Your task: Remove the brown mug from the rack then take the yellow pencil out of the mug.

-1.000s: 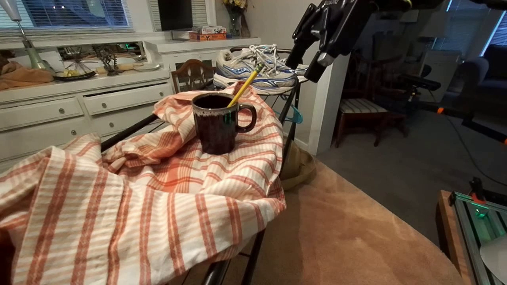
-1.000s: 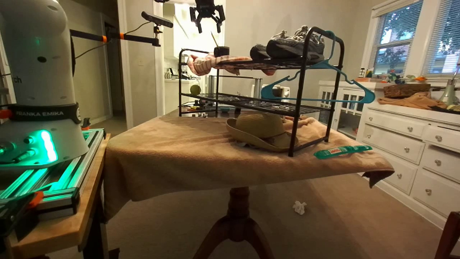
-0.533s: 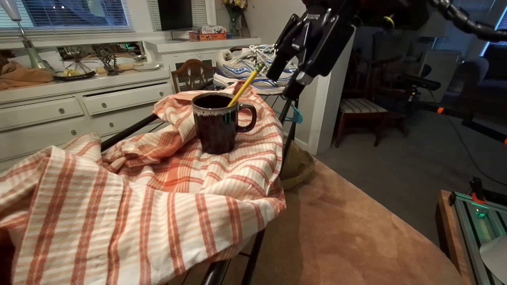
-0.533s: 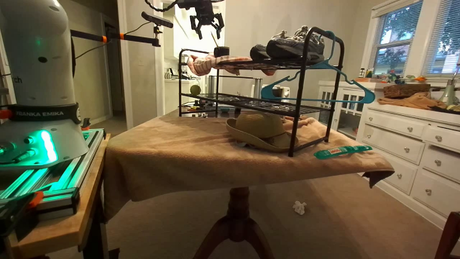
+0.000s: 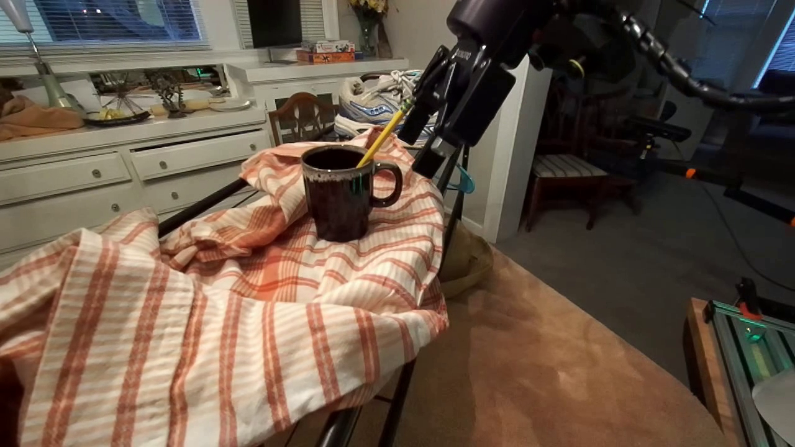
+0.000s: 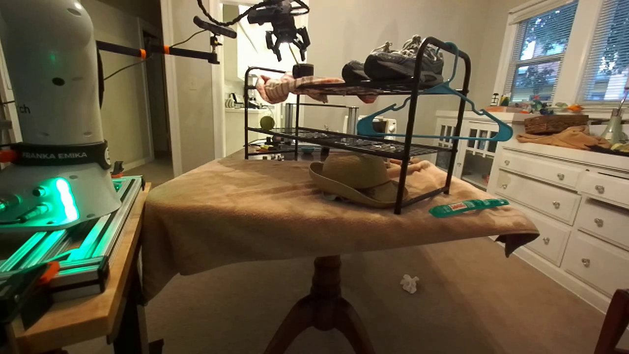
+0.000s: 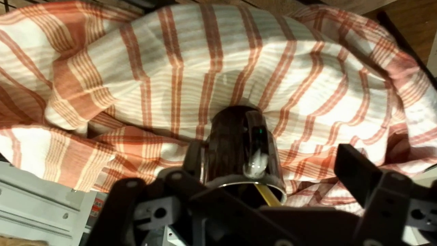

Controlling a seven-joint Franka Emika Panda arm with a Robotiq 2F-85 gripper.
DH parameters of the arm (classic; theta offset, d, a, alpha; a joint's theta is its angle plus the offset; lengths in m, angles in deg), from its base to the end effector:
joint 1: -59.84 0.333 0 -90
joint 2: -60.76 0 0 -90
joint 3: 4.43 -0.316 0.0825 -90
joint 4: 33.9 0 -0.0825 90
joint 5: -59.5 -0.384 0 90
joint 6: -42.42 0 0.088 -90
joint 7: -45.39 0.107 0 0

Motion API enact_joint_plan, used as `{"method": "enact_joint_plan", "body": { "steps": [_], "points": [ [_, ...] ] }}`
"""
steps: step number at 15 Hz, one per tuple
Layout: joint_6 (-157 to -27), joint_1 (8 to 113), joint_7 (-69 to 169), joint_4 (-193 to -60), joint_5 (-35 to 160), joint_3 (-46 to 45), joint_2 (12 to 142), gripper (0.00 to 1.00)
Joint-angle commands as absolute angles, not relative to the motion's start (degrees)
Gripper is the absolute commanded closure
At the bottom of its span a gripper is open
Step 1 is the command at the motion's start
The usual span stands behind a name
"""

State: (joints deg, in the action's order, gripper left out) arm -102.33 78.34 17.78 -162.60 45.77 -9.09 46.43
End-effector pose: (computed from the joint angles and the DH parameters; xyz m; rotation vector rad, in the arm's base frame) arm 0.4740 0.2030 0.5278 -2.7002 -1.0326 -0.7922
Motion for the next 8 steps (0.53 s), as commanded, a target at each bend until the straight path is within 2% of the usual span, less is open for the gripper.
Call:
{"method": "enact_joint_plan", "body": {
  "steps": [1, 8],
  "points": [
    [-106.5, 77.9, 19.4, -163.5, 45.5, -10.2, 47.7, 0.26],
    [-108.3, 77.8, 19.4, -163.6, 45.5, -10.2, 48.6, 0.81]
  ]
}}
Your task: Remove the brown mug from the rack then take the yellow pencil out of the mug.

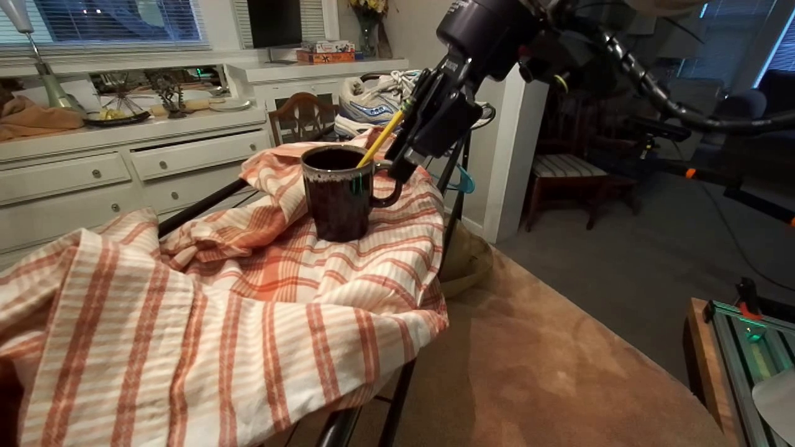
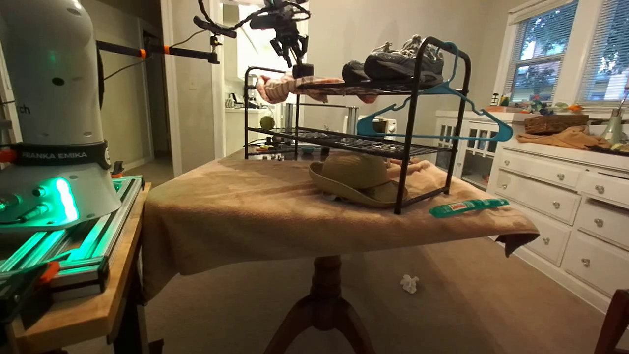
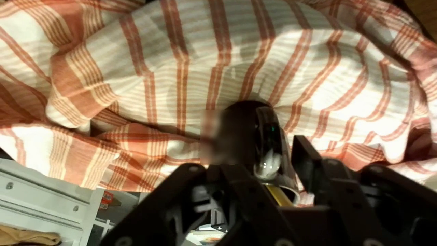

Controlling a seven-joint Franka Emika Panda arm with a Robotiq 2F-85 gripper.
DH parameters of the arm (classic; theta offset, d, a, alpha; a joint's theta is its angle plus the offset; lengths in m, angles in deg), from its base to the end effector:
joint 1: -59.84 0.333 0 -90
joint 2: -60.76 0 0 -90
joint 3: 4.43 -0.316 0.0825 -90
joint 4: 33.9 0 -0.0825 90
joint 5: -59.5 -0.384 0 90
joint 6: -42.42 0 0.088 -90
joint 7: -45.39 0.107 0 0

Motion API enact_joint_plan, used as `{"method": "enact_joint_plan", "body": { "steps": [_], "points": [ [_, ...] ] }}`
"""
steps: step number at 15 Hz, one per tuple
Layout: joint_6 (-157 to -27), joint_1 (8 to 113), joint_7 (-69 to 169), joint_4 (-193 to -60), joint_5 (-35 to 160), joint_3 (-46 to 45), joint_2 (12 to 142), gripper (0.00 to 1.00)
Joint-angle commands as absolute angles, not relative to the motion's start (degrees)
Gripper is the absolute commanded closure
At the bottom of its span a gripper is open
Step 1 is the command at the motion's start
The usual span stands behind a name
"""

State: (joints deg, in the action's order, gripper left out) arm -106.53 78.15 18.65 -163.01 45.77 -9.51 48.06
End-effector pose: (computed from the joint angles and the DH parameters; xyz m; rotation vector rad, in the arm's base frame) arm 0.4812 0.2056 0.5187 -2.7010 -0.9995 -0.8448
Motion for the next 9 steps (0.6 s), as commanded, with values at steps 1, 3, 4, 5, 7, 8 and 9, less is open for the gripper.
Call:
{"method": "enact_joint_plan", "body": {
  "steps": [1, 3, 4, 5, 7, 8, 9],
  "points": [
    [-108.5, 77.8, 19.4, -163.7, 45.5, -10.3, 48.7, 0.82],
    [-109.0, 77.8, 19.4, -163.7, 45.4, -10.4, 49.1, 0.79],
    [-109.1, 77.9, 19.1, -163.7, 45.1, -10.4, 49.3, 0.72],
    [-109.3, 77.9, 19.1, -163.7, 45.1, -10.4, 49.4, 0.70],
    [-109.7, 77.9, 19.0, -163.5, 45.2, -10.6, 49.8, 0.66],
    [-110.0, 77.9, 19.0, -163.5, 45.1, -10.6, 50.0, 0.64],
    [-110.4, 77.9, 18.9, -163.4, 45.3, -10.7, 50.2, 0.64]
  ]
}}
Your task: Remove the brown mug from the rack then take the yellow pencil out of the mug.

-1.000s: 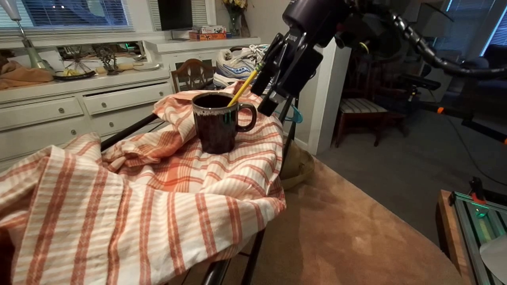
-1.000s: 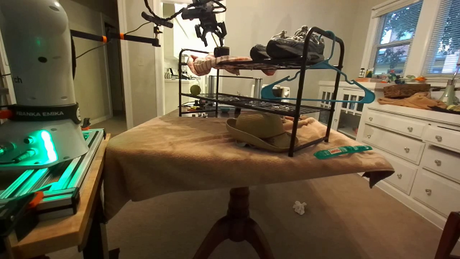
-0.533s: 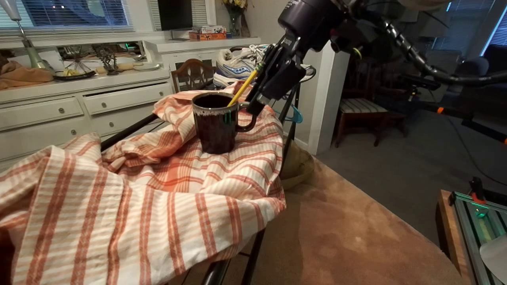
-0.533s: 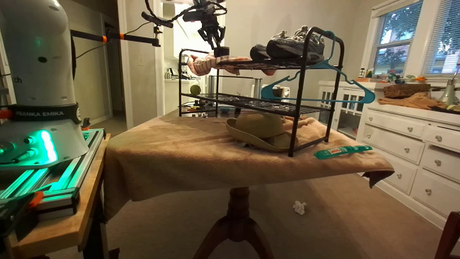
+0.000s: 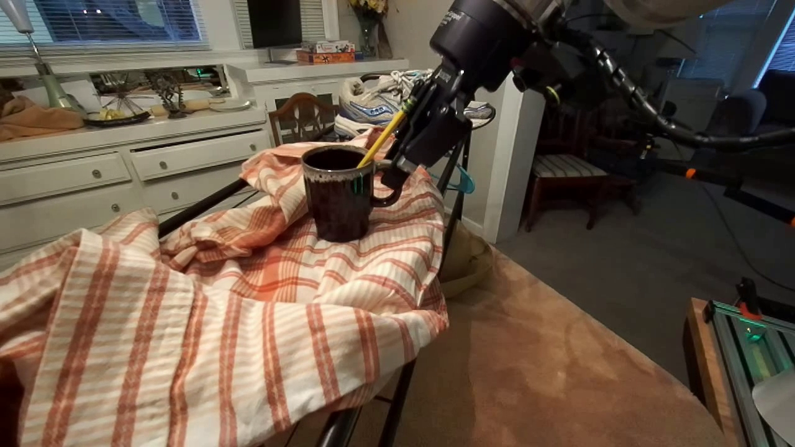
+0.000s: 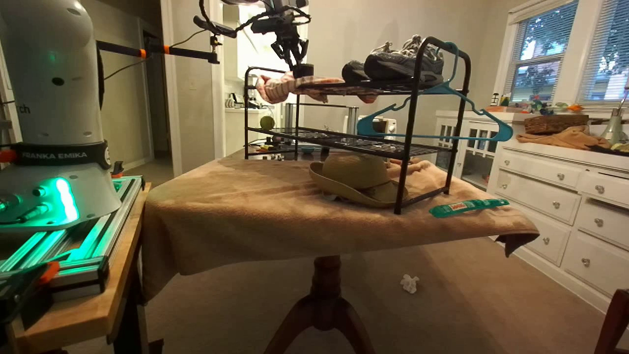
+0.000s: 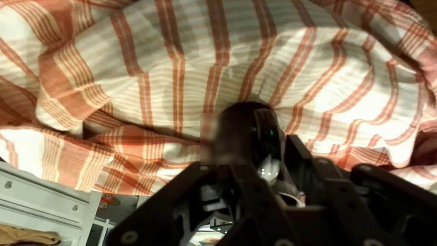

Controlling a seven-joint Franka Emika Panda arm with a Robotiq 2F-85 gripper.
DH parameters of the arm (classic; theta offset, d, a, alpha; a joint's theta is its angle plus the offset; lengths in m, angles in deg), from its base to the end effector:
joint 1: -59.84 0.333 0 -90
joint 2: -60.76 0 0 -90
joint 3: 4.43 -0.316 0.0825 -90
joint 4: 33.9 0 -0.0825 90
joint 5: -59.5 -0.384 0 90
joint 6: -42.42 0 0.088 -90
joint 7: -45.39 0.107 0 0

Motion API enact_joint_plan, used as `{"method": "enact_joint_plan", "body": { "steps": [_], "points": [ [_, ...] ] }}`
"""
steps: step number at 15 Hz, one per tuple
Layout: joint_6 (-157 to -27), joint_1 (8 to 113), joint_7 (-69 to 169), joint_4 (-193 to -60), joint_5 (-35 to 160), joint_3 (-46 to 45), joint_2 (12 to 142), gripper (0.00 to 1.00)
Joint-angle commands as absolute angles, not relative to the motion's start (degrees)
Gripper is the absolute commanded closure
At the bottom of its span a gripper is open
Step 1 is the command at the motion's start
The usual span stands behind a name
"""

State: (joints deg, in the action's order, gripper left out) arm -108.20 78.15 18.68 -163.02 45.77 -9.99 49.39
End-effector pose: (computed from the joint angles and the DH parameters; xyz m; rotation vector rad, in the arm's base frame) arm 0.4848 0.2109 0.5102 -2.6988 -1.0036 -0.8522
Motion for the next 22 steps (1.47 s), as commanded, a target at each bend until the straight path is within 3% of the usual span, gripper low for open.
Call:
{"method": "enact_joint_plan", "body": {
  "steps": [1, 2, 3, 6, 8, 14, 22],
  "points": [
    [-110.7, 77.9, 18.8, -163.3, 45.3, -10.8, 50.4, 0.66],
    [-111.1, 77.8, 18.8, -163.3, 45.5, -10.8, 50.6, 0.66],
    [-111.2, 77.8, 18.8, -163.2, 45.6, -10.9, 50.7, 0.84],
    [-111.1, 77.9, 18.4, -163.4, 45.8, -11.0, 50.4, 1.00],
    [-109.1, 80.2, 12.4, -163.5, 39.6, -9.7, 49.0, 0.96],
    [-98.2, 84.3, -11.5, -165.3, 15.6, -5.3, 40.2, 0.96],
    [-70.4, 77.5, -28.0, -168.3, 21.2, -1.1, 29.1, 0.96]
  ]
}}
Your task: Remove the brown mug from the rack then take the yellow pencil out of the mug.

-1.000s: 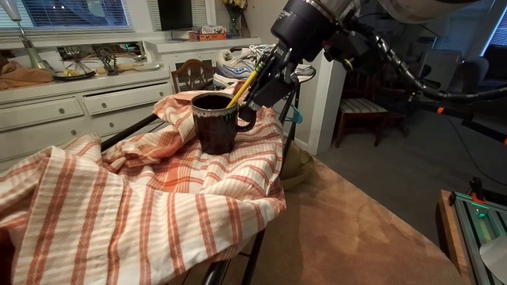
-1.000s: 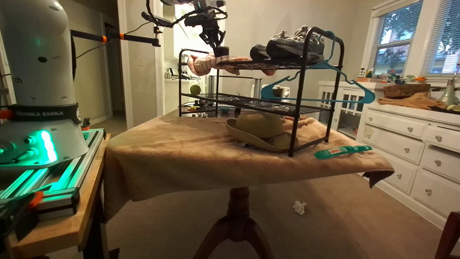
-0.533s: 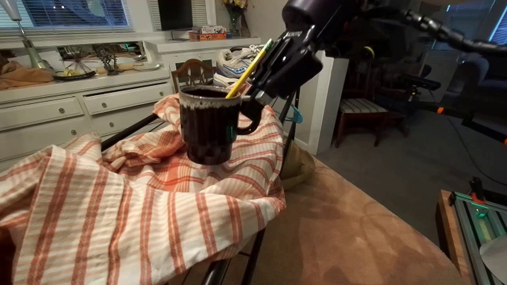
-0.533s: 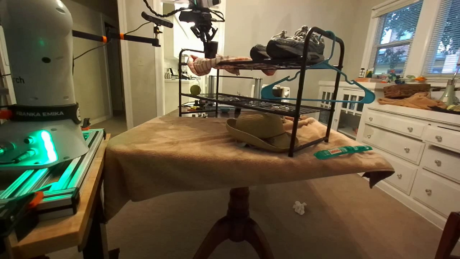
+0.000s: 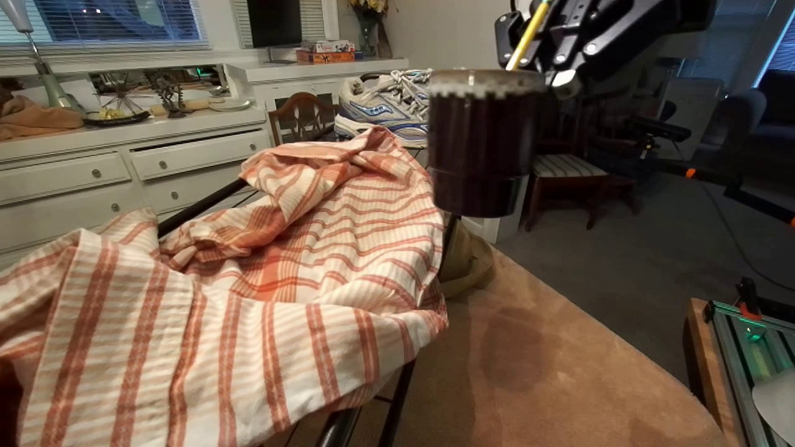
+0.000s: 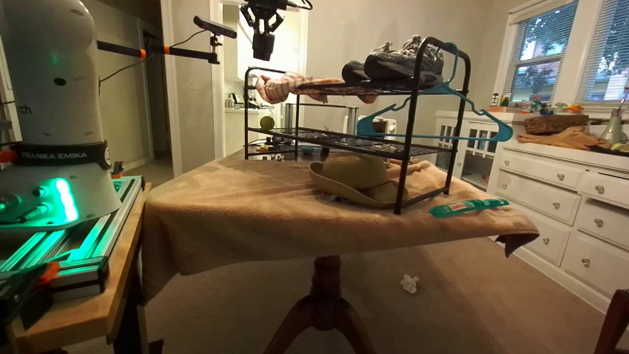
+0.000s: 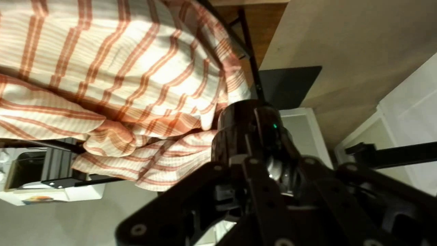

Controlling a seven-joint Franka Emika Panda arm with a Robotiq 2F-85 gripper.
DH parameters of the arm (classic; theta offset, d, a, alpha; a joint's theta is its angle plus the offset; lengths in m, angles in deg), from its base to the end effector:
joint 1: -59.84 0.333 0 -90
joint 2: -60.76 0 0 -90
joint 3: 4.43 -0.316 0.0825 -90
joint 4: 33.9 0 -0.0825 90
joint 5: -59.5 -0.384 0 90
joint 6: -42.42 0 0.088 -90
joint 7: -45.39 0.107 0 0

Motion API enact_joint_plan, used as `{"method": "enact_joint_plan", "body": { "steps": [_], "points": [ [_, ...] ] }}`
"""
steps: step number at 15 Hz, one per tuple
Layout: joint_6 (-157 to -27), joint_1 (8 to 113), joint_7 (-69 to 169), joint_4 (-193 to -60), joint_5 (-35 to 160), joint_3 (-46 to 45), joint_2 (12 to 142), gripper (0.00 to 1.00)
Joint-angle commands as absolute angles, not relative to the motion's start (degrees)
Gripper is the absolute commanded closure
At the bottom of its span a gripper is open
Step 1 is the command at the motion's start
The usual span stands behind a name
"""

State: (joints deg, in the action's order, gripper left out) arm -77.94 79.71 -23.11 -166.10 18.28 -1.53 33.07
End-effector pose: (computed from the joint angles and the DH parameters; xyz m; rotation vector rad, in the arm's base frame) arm 0.4082 0.1544 0.5678 -2.0951 -1.4413 -0.7085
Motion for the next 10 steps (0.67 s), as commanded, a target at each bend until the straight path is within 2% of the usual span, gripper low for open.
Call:
{"method": "enact_joint_plan", "body": {
  "steps": [1, 5, 10],
  "points": [
    [-67.8, 76.6, -29.5, -168.5, 22.4, -1.0, 28.5, 0.96],
    [-64.6, 74.9, -35.2, -171.9, 26.3, -2.2, 27.0, 0.96],
    [-76.5, 75.1, -39.4, -181.5, 24.3, -4.7, 26.2, 0.96]
  ]
}}
